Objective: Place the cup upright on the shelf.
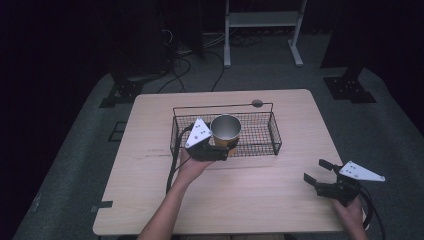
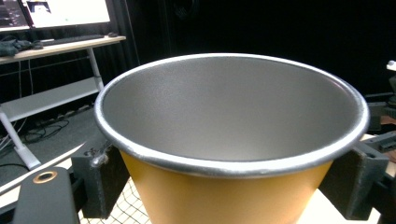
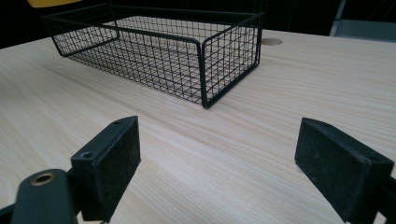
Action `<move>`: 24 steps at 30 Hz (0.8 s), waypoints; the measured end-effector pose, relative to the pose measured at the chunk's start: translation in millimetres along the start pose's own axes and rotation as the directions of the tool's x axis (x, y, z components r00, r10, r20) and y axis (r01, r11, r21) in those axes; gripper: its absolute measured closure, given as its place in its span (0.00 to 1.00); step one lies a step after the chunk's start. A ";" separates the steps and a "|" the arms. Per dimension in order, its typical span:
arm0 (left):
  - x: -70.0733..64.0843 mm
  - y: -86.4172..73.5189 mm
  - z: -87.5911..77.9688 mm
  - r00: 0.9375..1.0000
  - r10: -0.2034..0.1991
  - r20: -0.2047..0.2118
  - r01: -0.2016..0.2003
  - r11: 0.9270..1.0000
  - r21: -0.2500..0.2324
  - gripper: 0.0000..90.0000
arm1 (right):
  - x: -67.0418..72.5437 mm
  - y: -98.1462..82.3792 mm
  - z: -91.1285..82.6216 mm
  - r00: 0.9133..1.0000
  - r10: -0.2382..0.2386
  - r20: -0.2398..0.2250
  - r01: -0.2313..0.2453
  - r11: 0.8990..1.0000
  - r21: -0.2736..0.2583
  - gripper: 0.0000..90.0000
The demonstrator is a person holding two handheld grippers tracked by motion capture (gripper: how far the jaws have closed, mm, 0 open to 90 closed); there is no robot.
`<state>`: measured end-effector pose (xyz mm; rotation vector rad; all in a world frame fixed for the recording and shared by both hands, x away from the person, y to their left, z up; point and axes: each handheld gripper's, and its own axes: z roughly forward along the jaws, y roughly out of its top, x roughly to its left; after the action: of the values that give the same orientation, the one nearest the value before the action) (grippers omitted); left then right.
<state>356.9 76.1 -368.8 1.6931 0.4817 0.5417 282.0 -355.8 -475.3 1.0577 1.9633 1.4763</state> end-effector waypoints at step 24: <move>43.4 9.2 25.1 1.000 -0.025 -0.002 0.025 0.998 0.053 0.16 | 0.3 0.0 0.2 1.000 -0.006 -0.002 0.006 1.000 0.001 0.15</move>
<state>407.0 80.1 -359.8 1.7346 0.5218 0.5163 282.0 -355.5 -475.4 1.0509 1.9667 1.4738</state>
